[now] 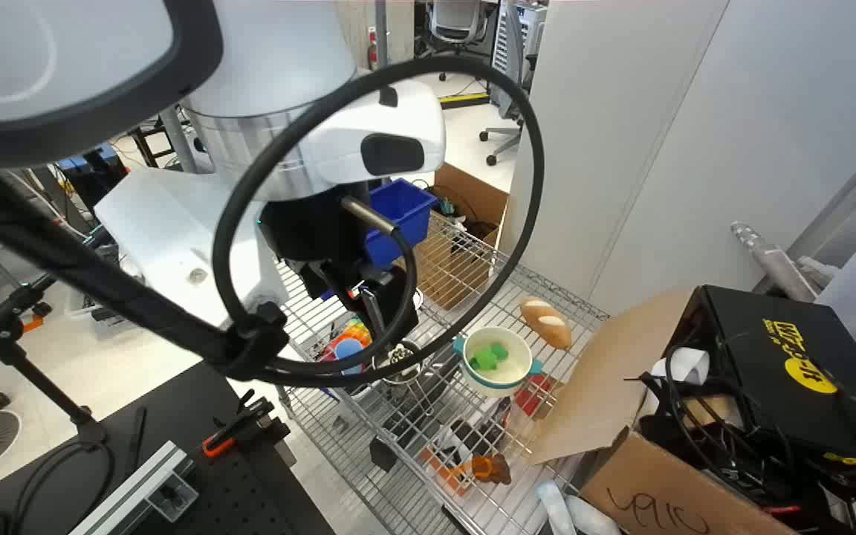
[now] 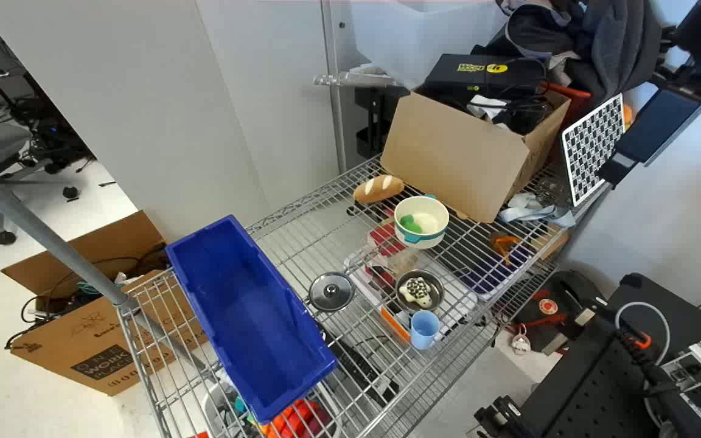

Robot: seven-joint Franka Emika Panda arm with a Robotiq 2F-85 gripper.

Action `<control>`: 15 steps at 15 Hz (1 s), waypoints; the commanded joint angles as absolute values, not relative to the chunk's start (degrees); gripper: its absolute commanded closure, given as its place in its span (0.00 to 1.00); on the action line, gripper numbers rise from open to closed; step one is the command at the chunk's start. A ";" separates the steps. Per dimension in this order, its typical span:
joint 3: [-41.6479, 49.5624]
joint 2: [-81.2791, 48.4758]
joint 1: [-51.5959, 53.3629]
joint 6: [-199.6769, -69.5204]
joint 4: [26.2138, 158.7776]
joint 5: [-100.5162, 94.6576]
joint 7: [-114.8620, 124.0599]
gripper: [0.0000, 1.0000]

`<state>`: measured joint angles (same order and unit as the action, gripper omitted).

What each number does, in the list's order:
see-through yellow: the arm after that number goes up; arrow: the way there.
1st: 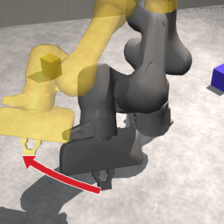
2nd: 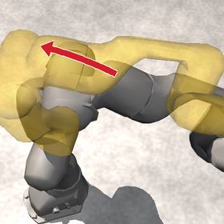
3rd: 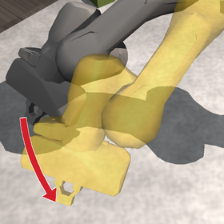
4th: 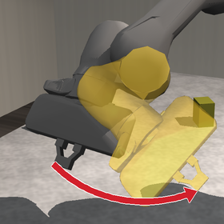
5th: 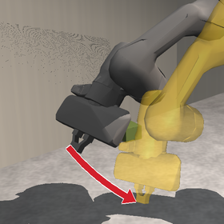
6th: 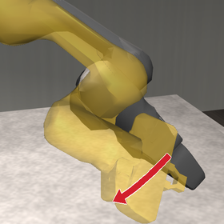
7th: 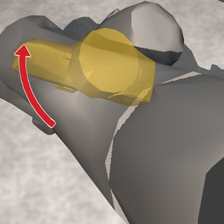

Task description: Pick up the animal plush toy from the pot and put it on the wire

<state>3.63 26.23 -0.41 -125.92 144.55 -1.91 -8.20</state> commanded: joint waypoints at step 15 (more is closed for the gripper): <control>-0.99 17.11 -0.47 -131.19 142.45 -3.37 0.15 0.00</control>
